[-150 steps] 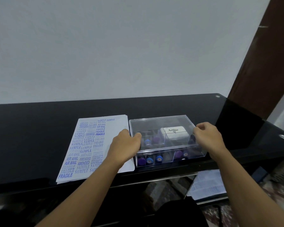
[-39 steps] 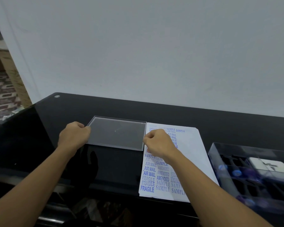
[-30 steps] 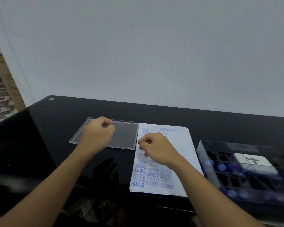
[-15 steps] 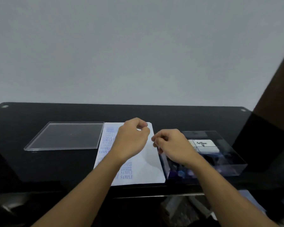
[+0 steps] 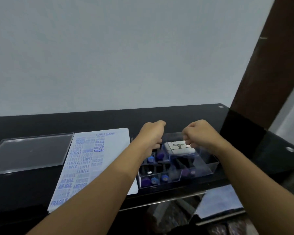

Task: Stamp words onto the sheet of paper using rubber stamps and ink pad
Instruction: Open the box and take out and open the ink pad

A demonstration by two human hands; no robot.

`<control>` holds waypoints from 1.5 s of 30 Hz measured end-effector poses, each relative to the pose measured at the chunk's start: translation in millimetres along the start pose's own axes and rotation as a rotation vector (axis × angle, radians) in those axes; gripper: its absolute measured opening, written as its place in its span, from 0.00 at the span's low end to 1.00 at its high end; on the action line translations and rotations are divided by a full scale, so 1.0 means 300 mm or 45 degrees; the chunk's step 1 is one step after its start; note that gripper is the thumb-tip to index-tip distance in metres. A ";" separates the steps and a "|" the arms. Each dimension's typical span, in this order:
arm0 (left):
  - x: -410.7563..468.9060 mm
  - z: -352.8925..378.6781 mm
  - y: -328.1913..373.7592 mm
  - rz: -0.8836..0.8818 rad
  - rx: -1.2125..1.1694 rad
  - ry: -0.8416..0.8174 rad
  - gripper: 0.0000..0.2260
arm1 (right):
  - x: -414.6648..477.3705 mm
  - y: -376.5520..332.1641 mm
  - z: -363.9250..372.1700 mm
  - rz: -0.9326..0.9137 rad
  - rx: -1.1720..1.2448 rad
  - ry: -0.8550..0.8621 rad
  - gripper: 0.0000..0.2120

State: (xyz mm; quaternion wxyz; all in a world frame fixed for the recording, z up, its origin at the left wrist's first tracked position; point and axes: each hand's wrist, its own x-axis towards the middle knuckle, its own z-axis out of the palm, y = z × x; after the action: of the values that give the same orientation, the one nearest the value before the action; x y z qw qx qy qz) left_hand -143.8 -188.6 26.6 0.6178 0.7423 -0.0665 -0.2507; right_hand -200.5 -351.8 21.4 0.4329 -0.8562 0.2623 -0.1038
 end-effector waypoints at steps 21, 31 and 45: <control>0.161 0.191 0.043 -0.348 -0.524 -0.196 0.30 | 0.106 -0.119 0.021 0.380 -0.469 -0.437 0.26; 0.156 0.176 0.030 -0.340 -0.574 -0.204 0.30 | 0.098 -0.132 0.020 0.290 -0.583 -0.267 0.21; 0.124 0.150 0.054 -0.338 -0.629 -0.235 0.29 | 0.187 -0.107 -0.015 0.313 -0.446 -0.051 0.05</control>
State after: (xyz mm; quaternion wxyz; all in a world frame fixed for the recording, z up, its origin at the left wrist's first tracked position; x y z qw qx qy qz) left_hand -128.7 -247.4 26.2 0.7330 0.5457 0.0385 -0.4044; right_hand -143.7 -369.6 46.8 0.2921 -0.8818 0.3701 0.0138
